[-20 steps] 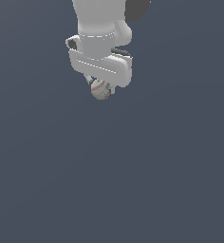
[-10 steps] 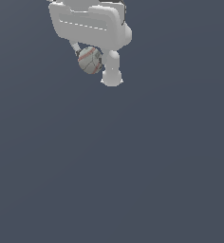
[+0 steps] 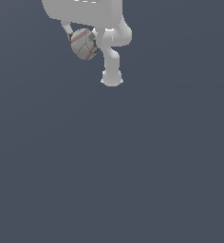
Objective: Pick up the object and move it to a goal position.
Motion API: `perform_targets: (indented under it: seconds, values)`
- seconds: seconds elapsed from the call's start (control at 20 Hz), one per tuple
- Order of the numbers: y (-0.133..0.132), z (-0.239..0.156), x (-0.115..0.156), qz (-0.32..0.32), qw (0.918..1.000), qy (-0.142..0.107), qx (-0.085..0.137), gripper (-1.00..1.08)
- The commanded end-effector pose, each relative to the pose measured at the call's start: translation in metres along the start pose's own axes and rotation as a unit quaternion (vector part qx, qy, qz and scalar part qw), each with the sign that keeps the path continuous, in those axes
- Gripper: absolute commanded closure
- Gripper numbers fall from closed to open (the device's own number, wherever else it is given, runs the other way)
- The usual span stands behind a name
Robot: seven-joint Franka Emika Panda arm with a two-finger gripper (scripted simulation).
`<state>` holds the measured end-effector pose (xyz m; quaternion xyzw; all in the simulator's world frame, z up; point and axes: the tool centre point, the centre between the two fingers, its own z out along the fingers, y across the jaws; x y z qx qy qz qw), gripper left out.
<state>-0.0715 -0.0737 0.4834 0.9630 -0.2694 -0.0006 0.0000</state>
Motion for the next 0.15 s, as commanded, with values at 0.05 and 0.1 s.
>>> perform_targets:
  seconds: [0.05, 0.1]
  values:
    - [0.0008, -0.0046, 0.0008, 0.000, 1.0000, 0.001, 0.000, 1.08]
    - [0.0008, -0.0047, 0.0008, 0.000, 1.0000, 0.001, 0.000, 1.08]
